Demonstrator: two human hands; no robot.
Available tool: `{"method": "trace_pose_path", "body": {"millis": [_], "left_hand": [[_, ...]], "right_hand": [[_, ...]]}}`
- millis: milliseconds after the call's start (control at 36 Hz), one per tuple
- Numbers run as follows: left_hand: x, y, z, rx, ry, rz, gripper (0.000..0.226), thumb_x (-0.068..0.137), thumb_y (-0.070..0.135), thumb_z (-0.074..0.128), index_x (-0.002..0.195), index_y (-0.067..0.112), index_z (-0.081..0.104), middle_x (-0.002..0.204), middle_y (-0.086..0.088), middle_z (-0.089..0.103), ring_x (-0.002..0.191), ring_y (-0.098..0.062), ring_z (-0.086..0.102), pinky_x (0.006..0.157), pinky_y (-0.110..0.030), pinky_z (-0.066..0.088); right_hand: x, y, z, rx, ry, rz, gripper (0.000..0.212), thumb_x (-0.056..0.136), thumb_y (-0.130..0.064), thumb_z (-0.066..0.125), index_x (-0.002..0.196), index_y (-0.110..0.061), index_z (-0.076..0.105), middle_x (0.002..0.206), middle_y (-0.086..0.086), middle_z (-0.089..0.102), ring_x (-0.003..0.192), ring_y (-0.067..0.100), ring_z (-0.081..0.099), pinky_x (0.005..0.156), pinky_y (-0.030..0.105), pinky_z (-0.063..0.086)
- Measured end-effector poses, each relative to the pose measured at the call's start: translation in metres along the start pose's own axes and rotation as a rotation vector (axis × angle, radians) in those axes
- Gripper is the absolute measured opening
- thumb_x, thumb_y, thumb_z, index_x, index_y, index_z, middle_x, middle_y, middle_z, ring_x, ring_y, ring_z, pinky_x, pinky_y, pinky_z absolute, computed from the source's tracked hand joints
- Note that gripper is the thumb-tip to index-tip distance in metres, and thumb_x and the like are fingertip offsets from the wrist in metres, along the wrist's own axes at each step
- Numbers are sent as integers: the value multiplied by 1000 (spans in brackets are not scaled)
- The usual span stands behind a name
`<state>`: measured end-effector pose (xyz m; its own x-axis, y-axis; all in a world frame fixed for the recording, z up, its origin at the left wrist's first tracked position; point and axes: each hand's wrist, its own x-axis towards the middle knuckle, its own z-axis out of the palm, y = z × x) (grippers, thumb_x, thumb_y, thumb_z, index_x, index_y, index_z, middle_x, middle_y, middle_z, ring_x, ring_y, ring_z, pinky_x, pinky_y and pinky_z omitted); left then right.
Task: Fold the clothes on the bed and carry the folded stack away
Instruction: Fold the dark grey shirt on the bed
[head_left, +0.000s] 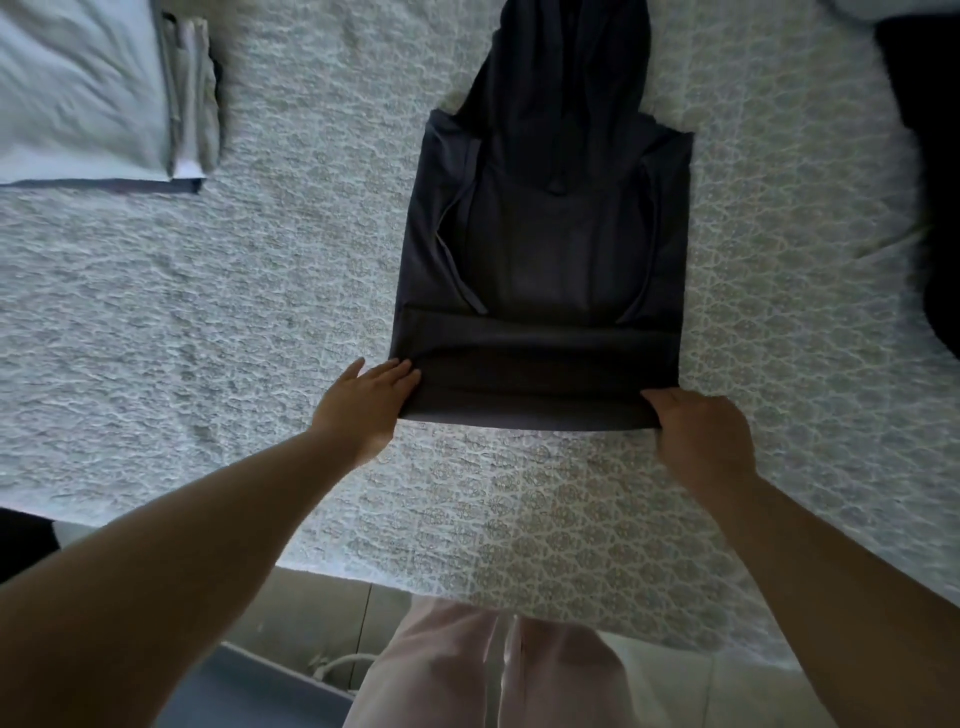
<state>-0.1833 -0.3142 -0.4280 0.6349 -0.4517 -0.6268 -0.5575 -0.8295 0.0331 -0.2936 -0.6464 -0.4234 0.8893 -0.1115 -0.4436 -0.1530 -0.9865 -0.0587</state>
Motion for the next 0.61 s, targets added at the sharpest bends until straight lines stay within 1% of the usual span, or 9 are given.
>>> {"method": "trace_pose_path", "body": {"millis": [83,167,222,306,361,417,472,528,611], "left_hand": [[-2,-7,-18,-164,35,-24,72,88,-3,37,150,33,24,155,12,25,135,-18,38,102,-34,37],[-5,-11,-32,-160,52,-26,72,87,-4,36,145,39,34,148,9,41,124,-22,50,92,-32,42],[-6,-8,-38,-171,-34,-56,65,90,-1,35,138,41,44,133,0,56,110,-25,58,80,-30,45],[-8,-1,-45,-136,-301,-24,40,93,5,37,116,28,60,95,-2,59,76,-16,56,59,-24,39],[-10,3,-48,-106,-474,40,26,94,10,43,112,20,59,96,-3,57,77,-15,52,62,-23,38],[-14,6,-46,-153,-616,56,24,91,12,53,114,14,59,101,-5,58,83,-15,51,64,-21,39],[-17,6,-43,-305,-733,-12,16,86,11,60,102,12,60,91,-2,58,77,-12,53,57,-16,39],[-17,0,-44,-495,-771,-116,5,82,5,61,82,10,59,76,0,55,66,-8,53,49,-12,42],[-8,-16,-51,-793,-666,-263,18,79,-6,55,69,9,57,68,-6,55,60,-12,56,48,-15,47]], "right_hand": [[0,2,-11,-53,-7,10,42,90,-14,56,132,-12,54,117,11,65,97,29,63,78,36,44],[-3,0,-19,9,-26,44,39,92,-19,55,131,-15,54,118,9,64,98,28,63,77,35,43],[-6,-2,-23,4,-66,70,30,93,-22,52,123,-18,60,107,6,66,90,24,63,70,30,42],[-6,-5,-25,-118,-292,74,18,92,-28,50,100,-18,62,91,0,63,79,17,59,61,24,37],[-4,-7,-24,-59,-506,85,15,91,-25,49,92,-13,57,83,-3,55,77,14,54,57,21,36],[-3,-7,-29,8,-756,127,19,89,-21,51,104,-10,56,88,-2,52,79,11,52,57,18,39],[-3,-4,-34,96,-943,204,35,83,-21,57,116,-8,52,88,-1,49,76,10,51,55,18,43],[-2,3,-36,296,-1031,301,36,80,-19,62,112,-10,51,93,1,50,83,14,55,57,21,50],[4,16,-43,625,-1016,415,26,82,-10,62,107,-9,55,101,7,58,90,19,60,57,25,54]]}}
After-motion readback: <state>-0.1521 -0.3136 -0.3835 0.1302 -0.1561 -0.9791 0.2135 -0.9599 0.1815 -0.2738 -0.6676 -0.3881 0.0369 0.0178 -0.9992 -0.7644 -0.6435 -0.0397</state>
